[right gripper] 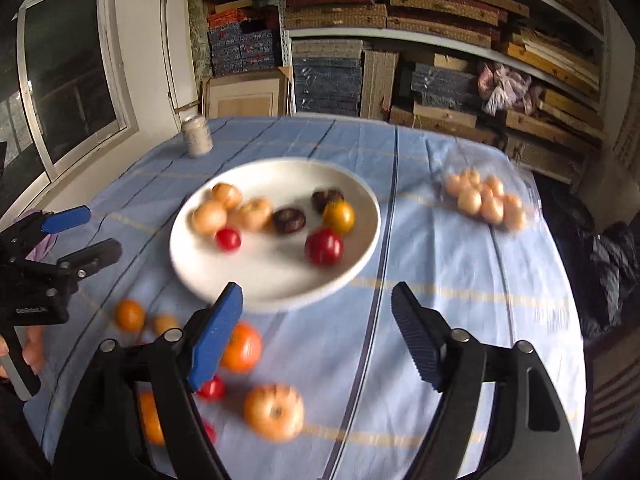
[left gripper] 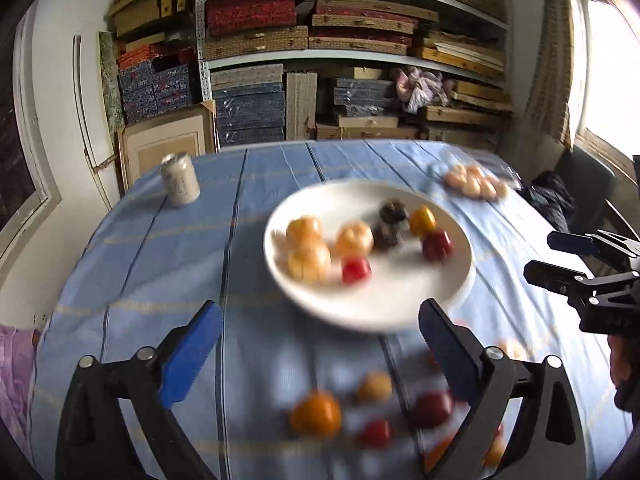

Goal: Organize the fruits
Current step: 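Lower both fruits onto the plate and open both grippers, then grasp the pale orange ribbed fruit with the right gripper while the left grasps a mandarin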

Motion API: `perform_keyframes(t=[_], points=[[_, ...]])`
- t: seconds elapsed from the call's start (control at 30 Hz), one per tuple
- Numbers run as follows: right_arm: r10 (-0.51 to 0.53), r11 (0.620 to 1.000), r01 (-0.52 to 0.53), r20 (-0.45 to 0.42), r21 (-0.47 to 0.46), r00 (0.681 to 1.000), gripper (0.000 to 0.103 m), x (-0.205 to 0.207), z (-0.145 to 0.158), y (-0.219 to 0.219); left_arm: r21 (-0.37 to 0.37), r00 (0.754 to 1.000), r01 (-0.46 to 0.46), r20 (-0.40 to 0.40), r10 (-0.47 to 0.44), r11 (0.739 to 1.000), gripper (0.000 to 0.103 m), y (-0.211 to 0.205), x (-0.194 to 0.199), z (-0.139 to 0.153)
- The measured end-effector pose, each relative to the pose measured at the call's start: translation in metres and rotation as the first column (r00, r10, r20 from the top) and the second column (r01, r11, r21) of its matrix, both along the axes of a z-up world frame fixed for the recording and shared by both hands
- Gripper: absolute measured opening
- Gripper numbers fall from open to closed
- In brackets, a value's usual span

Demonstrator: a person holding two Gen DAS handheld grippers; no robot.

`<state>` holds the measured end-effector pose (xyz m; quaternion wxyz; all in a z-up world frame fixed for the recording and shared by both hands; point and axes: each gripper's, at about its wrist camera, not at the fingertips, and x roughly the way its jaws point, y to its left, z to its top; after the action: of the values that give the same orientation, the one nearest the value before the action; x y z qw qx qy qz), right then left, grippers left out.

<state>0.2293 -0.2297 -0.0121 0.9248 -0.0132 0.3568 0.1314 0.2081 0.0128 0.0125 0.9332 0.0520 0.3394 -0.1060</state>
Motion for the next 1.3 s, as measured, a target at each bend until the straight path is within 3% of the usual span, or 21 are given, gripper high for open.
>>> perform_keyframes(t=[0.1,0.3,0.7,0.83,0.9,1.13,1.3], points=[[-0.009,1.000,0.009,-0.014,-0.004,1.000,0.075,-0.027,-0.019,0.000,-0.003,0.998,0.029,-0.056,-0.029,1.000,0.099,-0.002,-0.035,-0.023],[-0.032,0.999,0.031,-0.023,-0.029,0.999,0.075,-0.045,-0.054,0.010,0.060,0.994,0.108,-0.037,-0.106,0.992,0.099,-0.029,-0.083,-0.049],[-0.051,0.999,0.050,-0.019,-0.016,0.999,0.075,-0.036,-0.064,0.012,0.100,0.998,0.066,-0.024,-0.063,0.993,0.100,-0.053,-0.083,-0.070],[-0.053,0.999,0.053,-0.029,0.000,0.998,0.075,-0.033,-0.067,0.010,0.111,0.995,0.100,-0.040,-0.096,0.989,0.099,-0.065,-0.086,-0.073],[-0.055,0.999,0.055,-0.030,0.001,0.998,0.075,-0.032,-0.068,0.009,0.138,0.993,0.119,-0.040,-0.115,0.983,0.094,-0.072,-0.087,-0.077],[-0.031,0.999,0.032,-0.029,0.015,0.999,0.069,-0.031,-0.070,0.011,0.070,0.986,0.099,-0.143,-0.088,0.993,0.051,-0.061,-0.072,-0.090],[-0.015,1.000,0.015,-0.035,0.018,0.999,0.069,-0.030,-0.073,0.015,0.048,0.983,0.110,-0.155,-0.101,0.993,0.048,-0.059,-0.072,-0.092]])
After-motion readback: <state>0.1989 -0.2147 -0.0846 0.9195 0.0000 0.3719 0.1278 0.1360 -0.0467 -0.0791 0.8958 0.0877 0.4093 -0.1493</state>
